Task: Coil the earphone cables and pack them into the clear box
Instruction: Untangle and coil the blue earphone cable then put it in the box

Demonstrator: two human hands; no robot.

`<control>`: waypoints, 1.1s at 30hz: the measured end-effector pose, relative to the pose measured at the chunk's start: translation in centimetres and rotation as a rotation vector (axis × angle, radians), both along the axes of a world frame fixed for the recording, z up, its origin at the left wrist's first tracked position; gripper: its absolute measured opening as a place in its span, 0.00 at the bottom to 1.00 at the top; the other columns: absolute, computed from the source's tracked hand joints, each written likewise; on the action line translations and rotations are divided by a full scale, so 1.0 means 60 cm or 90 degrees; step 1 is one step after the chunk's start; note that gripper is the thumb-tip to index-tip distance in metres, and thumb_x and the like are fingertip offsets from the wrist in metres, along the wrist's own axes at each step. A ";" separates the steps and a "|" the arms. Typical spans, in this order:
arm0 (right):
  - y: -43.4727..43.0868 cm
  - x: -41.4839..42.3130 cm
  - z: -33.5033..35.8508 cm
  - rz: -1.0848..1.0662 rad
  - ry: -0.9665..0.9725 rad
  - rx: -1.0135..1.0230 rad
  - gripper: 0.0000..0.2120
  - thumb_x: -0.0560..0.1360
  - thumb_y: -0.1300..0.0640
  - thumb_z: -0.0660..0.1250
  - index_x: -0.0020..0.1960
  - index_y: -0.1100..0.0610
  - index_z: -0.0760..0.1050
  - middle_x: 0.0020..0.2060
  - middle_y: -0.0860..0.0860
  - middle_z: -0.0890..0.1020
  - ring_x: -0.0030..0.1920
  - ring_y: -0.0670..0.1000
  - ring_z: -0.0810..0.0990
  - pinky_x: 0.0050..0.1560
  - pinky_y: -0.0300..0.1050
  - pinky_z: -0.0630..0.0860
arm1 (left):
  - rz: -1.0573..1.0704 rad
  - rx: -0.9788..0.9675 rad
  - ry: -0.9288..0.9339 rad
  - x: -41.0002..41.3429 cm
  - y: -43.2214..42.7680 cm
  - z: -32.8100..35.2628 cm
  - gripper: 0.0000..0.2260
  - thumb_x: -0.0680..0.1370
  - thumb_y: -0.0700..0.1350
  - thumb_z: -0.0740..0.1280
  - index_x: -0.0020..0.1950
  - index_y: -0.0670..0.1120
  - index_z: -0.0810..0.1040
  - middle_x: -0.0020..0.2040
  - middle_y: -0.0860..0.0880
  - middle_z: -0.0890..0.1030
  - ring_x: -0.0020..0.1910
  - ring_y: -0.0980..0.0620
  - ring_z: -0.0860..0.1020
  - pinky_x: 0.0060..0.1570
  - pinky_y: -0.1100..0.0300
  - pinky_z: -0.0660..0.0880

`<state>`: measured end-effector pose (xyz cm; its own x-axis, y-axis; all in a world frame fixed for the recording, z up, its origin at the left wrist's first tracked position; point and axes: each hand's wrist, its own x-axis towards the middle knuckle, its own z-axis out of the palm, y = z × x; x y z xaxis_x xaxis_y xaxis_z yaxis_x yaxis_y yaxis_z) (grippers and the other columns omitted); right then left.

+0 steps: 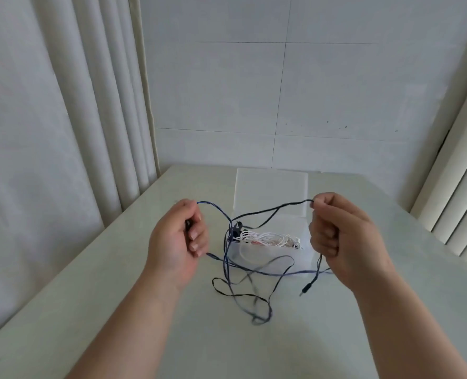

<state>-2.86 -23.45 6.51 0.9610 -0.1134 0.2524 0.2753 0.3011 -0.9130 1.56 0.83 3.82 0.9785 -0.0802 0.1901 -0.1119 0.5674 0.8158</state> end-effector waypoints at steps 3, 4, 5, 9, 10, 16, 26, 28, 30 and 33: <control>-0.013 -0.009 0.008 0.109 -0.061 0.160 0.04 0.71 0.59 0.63 0.38 0.53 0.72 0.22 0.45 0.62 0.23 0.45 0.54 0.20 0.35 0.54 | 0.030 -0.025 -0.004 0.004 0.008 0.002 0.13 0.80 0.45 0.59 0.35 0.46 0.72 0.25 0.51 0.62 0.20 0.55 0.58 0.20 0.66 0.56; -0.020 -0.012 0.011 0.118 -0.081 0.208 0.02 0.70 0.58 0.62 0.39 0.52 0.72 0.22 0.45 0.62 0.24 0.45 0.54 0.20 0.36 0.53 | 0.058 -0.034 0.004 0.006 0.011 0.002 0.13 0.81 0.45 0.59 0.37 0.45 0.74 0.25 0.51 0.62 0.20 0.55 0.58 0.20 0.66 0.56; -0.028 -0.014 0.012 0.113 -0.099 0.253 0.02 0.70 0.57 0.62 0.40 0.52 0.73 0.23 0.44 0.62 0.23 0.45 0.53 0.20 0.37 0.53 | 0.098 -0.038 0.022 0.009 0.014 0.001 0.13 0.82 0.46 0.59 0.38 0.45 0.75 0.25 0.51 0.63 0.20 0.55 0.58 0.20 0.66 0.56; -0.056 -0.019 0.012 0.090 -0.138 0.366 0.02 0.71 0.56 0.62 0.40 0.51 0.74 0.25 0.45 0.57 0.23 0.45 0.54 0.21 0.37 0.53 | 0.264 0.012 0.161 0.020 0.030 -0.010 0.11 0.82 0.48 0.61 0.43 0.45 0.75 0.26 0.52 0.63 0.19 0.56 0.59 0.20 0.66 0.56; -0.057 -0.019 0.012 0.096 -0.137 0.363 0.02 0.71 0.55 0.62 0.40 0.50 0.74 0.25 0.45 0.57 0.24 0.45 0.54 0.22 0.37 0.53 | 0.272 0.035 0.184 0.021 0.031 -0.012 0.10 0.81 0.48 0.61 0.43 0.45 0.76 0.26 0.52 0.63 0.18 0.56 0.59 0.20 0.66 0.56; -0.043 -0.017 0.007 0.173 -0.131 0.328 0.02 0.68 0.55 0.64 0.41 0.51 0.74 0.24 0.45 0.57 0.23 0.45 0.54 0.21 0.37 0.54 | 0.193 0.261 0.074 0.006 0.015 -0.003 0.09 0.76 0.41 0.61 0.43 0.44 0.81 0.22 0.49 0.68 0.19 0.50 0.65 0.20 0.63 0.62; -0.043 -0.017 0.010 0.263 -0.128 0.296 0.06 0.65 0.56 0.68 0.39 0.52 0.73 0.25 0.45 0.56 0.23 0.46 0.53 0.21 0.38 0.52 | 0.366 0.809 -0.135 0.001 0.017 -0.007 0.09 0.70 0.40 0.63 0.38 0.55 0.77 0.40 0.56 0.78 0.43 0.54 0.76 0.41 0.60 0.69; -0.043 -0.016 0.011 0.253 -0.122 0.273 0.04 0.65 0.56 0.67 0.39 0.52 0.72 0.24 0.46 0.57 0.23 0.46 0.54 0.22 0.37 0.52 | 0.204 0.755 -0.262 -0.015 -0.001 -0.003 0.11 0.67 0.42 0.62 0.39 0.57 0.80 0.39 0.61 0.81 0.42 0.61 0.77 0.40 0.69 0.70; -0.046 -0.015 0.011 0.200 -0.096 0.219 0.03 0.65 0.57 0.65 0.38 0.53 0.71 0.25 0.47 0.57 0.24 0.47 0.54 0.23 0.36 0.52 | 0.036 0.836 -0.336 -0.024 -0.015 -0.008 0.16 0.64 0.42 0.60 0.42 0.56 0.83 0.40 0.61 0.81 0.42 0.61 0.78 0.42 0.69 0.72; -0.050 -0.010 0.009 0.079 -0.033 0.003 0.03 0.65 0.62 0.59 0.33 0.55 0.67 0.24 0.48 0.59 0.24 0.48 0.55 0.24 0.38 0.51 | -0.105 1.003 -0.333 -0.024 -0.020 -0.024 0.13 0.67 0.45 0.64 0.45 0.59 0.82 0.40 0.63 0.80 0.42 0.63 0.77 0.43 0.65 0.74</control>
